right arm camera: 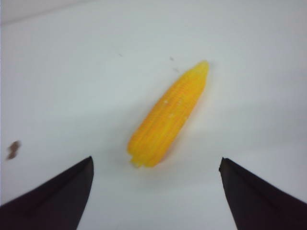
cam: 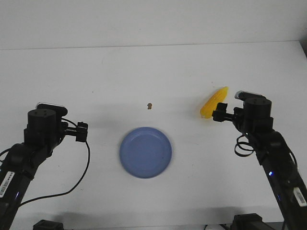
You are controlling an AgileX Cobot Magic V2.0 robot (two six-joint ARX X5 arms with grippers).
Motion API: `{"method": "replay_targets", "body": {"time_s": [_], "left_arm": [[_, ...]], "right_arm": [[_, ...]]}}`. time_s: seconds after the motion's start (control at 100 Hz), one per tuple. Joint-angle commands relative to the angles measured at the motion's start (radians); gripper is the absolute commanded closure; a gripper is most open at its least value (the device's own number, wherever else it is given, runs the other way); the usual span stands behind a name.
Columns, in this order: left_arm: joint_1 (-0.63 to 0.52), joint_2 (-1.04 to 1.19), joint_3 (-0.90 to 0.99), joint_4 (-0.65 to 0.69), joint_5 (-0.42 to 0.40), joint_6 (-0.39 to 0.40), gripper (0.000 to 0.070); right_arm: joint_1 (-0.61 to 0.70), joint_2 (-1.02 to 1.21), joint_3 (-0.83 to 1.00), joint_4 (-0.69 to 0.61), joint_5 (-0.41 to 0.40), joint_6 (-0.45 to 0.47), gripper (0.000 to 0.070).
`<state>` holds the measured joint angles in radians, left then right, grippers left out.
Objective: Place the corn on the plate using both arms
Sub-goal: 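Reach the open right gripper forward to the yellow corn cob, then close the right gripper on the corn cob and lift it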
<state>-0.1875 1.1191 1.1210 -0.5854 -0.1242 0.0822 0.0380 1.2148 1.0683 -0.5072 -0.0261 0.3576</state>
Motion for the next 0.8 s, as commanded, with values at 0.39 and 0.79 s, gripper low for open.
{"method": "replay_targets", "body": {"time_s": [0.39,0.79], "left_arm": [[-0.002,0.011,0.017,0.003,0.000,-0.016,0.0000],[-0.002,0.011,0.017,0.003,0.000,-0.016,0.0000]], "right_arm": [[-0.008,0.321,0.098,0.159,0.001,0.084,0.0145],[-0.013,0.418,0.138,0.175,0.034,0.058,0.0145]]}}
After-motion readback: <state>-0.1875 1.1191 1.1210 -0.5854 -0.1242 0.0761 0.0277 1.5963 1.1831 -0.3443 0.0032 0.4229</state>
